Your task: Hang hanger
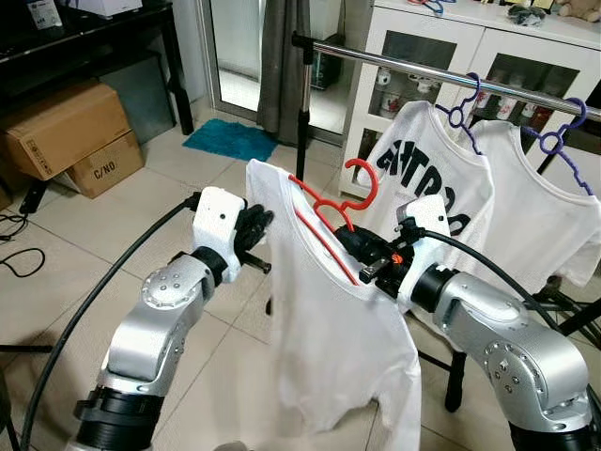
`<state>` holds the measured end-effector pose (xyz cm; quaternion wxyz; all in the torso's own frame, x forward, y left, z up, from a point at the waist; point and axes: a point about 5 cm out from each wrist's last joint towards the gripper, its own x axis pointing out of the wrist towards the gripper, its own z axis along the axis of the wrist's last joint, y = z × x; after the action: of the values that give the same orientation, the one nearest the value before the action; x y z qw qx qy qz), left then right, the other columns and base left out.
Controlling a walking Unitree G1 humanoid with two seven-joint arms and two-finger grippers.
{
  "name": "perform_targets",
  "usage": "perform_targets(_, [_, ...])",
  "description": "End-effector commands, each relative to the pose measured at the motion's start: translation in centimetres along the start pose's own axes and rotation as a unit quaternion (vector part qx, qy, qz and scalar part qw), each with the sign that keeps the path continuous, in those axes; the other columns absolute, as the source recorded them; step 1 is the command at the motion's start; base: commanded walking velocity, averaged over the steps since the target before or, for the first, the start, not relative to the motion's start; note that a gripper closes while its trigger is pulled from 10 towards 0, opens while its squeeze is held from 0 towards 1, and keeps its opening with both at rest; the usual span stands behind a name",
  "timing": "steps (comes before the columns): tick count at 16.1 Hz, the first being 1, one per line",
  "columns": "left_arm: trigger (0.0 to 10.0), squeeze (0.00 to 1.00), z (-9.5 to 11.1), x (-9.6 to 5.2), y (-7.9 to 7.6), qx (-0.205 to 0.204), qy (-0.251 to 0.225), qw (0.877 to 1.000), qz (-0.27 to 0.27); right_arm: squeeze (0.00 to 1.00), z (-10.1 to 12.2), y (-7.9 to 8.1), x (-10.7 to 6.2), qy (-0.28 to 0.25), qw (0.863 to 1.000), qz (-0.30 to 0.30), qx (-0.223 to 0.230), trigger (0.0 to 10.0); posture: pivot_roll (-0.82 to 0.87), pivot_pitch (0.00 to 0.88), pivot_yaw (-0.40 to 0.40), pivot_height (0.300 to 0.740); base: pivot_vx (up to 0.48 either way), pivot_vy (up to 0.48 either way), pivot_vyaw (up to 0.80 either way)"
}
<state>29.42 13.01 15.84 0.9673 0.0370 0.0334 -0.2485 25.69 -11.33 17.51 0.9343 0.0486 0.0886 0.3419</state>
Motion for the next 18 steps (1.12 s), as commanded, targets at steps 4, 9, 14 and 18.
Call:
perform_targets(4, [10.0,0.95,0.6,1.0,-0.1,0.008,-0.018,1.000,-0.006,0.00,1.0,-0.2,-0.1,-0.016,1.000,0.003,-0.003,0.0,0.05,0.000,-0.035,0.740,0.000,0.000,0.00])
perform_targets(9, [10.0,0.00,0.7,1.6,1.2,0.025,-0.020,0.999,0.024,0.00,1.0,-0.1,-0.1,-0.018,1.000,0.004,-0.002,0.0,0.04,0.000,-0.032,0.740,0.000,0.000,0.00])
perform_targets(14, [10.0,0.00,0.5,2.7,0.4,0.018,-0.029,0.999,-0.031,0.00,1.1,0.0,-0.1,-0.019,1.000,0.008,-0.002,0.0,0.04,0.000,-0.033,0.740,0.000,0.000,0.00])
perform_targets(18, [10.0,0.00,0.5,3.4,0.5,0.025,-0.030,0.999,-0.032,0.00,1.1,-0.1,0.0,-0.020,1.000,0.008,-0.002,0.0,0.04,0.000,-0.031,0.740,0.000,0.000,0.00])
